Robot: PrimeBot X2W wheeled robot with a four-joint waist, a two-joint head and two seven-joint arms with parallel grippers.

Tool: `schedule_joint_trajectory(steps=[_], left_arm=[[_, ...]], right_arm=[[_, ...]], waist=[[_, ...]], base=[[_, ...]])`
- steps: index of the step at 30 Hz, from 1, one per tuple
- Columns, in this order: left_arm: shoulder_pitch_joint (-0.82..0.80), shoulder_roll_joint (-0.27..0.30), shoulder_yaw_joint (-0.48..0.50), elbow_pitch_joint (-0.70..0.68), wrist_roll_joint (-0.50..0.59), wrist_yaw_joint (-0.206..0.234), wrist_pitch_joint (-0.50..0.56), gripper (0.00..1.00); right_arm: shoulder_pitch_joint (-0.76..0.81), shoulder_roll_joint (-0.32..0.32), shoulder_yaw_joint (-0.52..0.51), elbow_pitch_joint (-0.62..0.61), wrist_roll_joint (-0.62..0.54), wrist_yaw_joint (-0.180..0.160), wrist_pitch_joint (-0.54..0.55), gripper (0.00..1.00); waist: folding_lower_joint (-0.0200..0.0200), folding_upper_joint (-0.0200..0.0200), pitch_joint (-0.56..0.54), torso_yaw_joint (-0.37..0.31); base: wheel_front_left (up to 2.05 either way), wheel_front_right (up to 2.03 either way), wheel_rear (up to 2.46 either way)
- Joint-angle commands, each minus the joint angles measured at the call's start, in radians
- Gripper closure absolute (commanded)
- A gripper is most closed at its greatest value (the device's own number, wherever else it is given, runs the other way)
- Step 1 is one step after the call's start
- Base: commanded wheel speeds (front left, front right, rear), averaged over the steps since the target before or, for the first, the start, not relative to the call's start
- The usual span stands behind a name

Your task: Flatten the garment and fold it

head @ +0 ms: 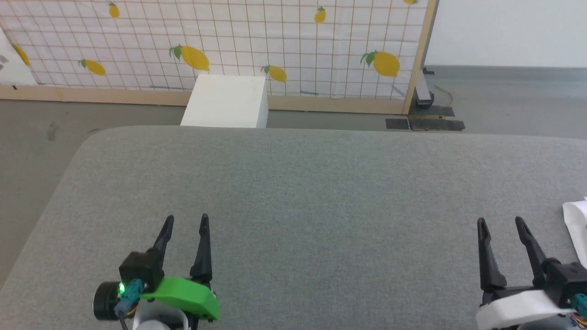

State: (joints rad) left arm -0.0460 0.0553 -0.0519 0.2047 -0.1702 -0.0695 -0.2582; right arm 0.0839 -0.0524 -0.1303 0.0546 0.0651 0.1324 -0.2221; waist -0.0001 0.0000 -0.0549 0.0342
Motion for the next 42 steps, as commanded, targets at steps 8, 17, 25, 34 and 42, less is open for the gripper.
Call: schedule_joint_trajectory(steps=[8, 17, 25, 34, 42], left_arm=[[0.060, -0.005, -0.015, -0.013, -0.005, 0.010, -0.004, 0.00], [0.083, -0.005, -0.033, -0.025, -0.021, 0.021, -0.004, 0.00], [0.067, 0.000, -0.033, -0.021, -0.016, 0.019, 0.002, 1.00], [0.067, 0.000, -0.032, -0.021, -0.016, 0.019, 0.002, 1.00], [0.065, 0.000, -0.027, -0.032, -0.005, 0.022, 0.017, 1.00]], right_arm=[[0.063, 0.002, 0.009, -0.034, 0.012, -0.002, -0.023, 0.00], [0.073, 0.002, 0.017, -0.020, 0.021, -0.002, -0.029, 0.00], [0.062, 0.000, 0.017, -0.017, 0.015, 0.000, -0.023, 1.00], [0.061, 0.000, 0.017, -0.017, 0.015, 0.000, -0.023, 1.00], [0.053, 0.000, 0.024, -0.019, 0.010, 0.000, -0.008, 1.00]], waist=[[0.0001, 0.0000, -0.031, 0.003], [0.0001, 0.0000, -0.037, 0.009], [0.0001, 0.0000, -0.037, 0.010], [0.0001, 0.0000, -0.036, 0.010], [0.0001, 0.0000, -0.030, 0.007]], base=[[0.00, 0.00, 0.00], [0.00, 0.00, 0.00], [0.00, 0.00, 0.00], [0.00, 0.00, 0.00], [0.00, 0.00, 0.00]])
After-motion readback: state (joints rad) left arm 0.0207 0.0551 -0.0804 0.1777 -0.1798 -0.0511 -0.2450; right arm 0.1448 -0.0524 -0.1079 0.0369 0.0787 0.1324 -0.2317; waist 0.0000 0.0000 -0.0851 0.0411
